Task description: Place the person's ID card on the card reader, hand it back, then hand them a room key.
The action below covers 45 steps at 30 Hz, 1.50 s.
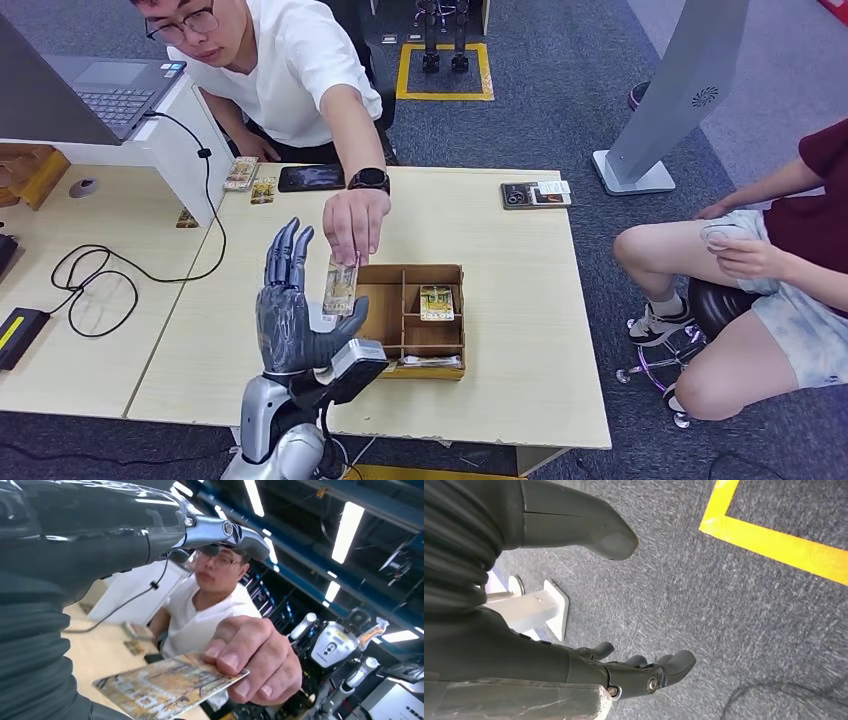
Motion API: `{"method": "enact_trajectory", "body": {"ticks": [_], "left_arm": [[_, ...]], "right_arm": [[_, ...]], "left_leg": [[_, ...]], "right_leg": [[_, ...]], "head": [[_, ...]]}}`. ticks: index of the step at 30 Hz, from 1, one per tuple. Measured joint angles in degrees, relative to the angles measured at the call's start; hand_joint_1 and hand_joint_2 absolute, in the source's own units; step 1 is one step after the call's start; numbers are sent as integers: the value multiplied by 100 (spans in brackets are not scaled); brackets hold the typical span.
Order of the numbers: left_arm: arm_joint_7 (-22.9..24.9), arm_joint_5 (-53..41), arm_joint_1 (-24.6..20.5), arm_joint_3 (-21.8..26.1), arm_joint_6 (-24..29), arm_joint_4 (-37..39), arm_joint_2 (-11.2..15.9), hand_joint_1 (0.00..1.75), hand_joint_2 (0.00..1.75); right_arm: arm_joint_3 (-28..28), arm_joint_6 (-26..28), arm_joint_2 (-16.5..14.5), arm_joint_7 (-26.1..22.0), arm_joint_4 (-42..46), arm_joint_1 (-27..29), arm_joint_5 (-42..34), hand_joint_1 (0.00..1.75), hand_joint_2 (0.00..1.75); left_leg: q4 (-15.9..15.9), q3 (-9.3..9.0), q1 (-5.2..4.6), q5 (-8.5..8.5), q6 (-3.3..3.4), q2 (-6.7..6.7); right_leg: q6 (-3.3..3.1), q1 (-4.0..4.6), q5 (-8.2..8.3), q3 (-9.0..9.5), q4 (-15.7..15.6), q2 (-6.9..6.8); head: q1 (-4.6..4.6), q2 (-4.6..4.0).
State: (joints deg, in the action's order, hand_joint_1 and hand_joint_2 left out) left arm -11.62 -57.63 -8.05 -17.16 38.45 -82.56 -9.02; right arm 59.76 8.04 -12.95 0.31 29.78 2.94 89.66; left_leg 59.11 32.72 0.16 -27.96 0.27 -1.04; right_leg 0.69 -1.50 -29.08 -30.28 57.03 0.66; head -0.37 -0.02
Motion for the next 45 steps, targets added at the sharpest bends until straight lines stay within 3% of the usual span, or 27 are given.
{"method": "enact_trajectory", "body": {"ticks": [1, 2, 5, 6, 21, 25, 35, 40, 45], "left_arm": [[16, -168, -49, 46, 0, 43, -23, 0, 175], [35, -291, -91, 88, 0, 82, -44, 33, 175], [81, -541, -164, 183, 0, 172, -92, 164, 175], [75, -630, -174, 212, 0, 192, -106, 175, 175], [-912, -643, -175, 859, 0, 212, -592, 175, 175], [-1175, -433, -162, 959, 0, 212, -621, 175, 175], [-1301, -300, -158, 980, 0, 212, -628, 175, 175], [-896, -82, -158, 980, 0, 218, -616, 175, 175], [41, -682, -186, 967, 0, 309, -504, 175, 175]], "right_arm": [[-14, 55, 45, 6, -108, -31, 0, 0, 175], [-27, 97, 88, 11, -209, -59, 0, 0, 175], [-73, 198, 206, 32, -474, -128, 0, 0, 175], [-86, 239, 245, 39, -565, -150, 0, 0, 175], [-145, 570, 588, 44, -1428, -314, -16, 0, 175], [-150, 635, 622, 44, -1532, -342, -31, 0, 175], [-178, 682, 657, 44, -1655, -383, -46, 0, 175], [-213, 775, 670, 44, -1700, -392, -54, 0, 175], [-233, 802, 689, 49, -1724, -404, -52, 0, 175]], "left_leg": [[0, 0, 0, 0, 0, 0], [0, 0, 0, 0, 0, 0], [0, -1, 0, 0, 0, 1], [1, -1, 0, 0, 0, 1], [1, 0, 0, 0, 0, 1], [1, 0, 0, 0, 0, 1], [1, 0, 0, 0, 0, 1], [1, 0, 0, 0, 0, 1], [0, 0, 0, 0, 0, 3]], "right_leg": [[0, 0, 1, 0, 0, 0], [0, 0, 1, 0, 0, 0], [0, 0, 2, -1, 0, 1], [0, 0, 2, -1, 0, 1], [0, 0, 2, -1, 0, 0], [0, 0, 2, -1, 0, 1], [0, 0, 2, -1, 0, 1], [0, 0, 2, -1, 0, 1], [0, 0, 2, -2, 0, 2]], "head": [[0, 0], [0, 0], [0, 0], [-1, 0], [0, 0], [-1, 0], [-1, 0], [-2, 0], [-1, 0]]}}
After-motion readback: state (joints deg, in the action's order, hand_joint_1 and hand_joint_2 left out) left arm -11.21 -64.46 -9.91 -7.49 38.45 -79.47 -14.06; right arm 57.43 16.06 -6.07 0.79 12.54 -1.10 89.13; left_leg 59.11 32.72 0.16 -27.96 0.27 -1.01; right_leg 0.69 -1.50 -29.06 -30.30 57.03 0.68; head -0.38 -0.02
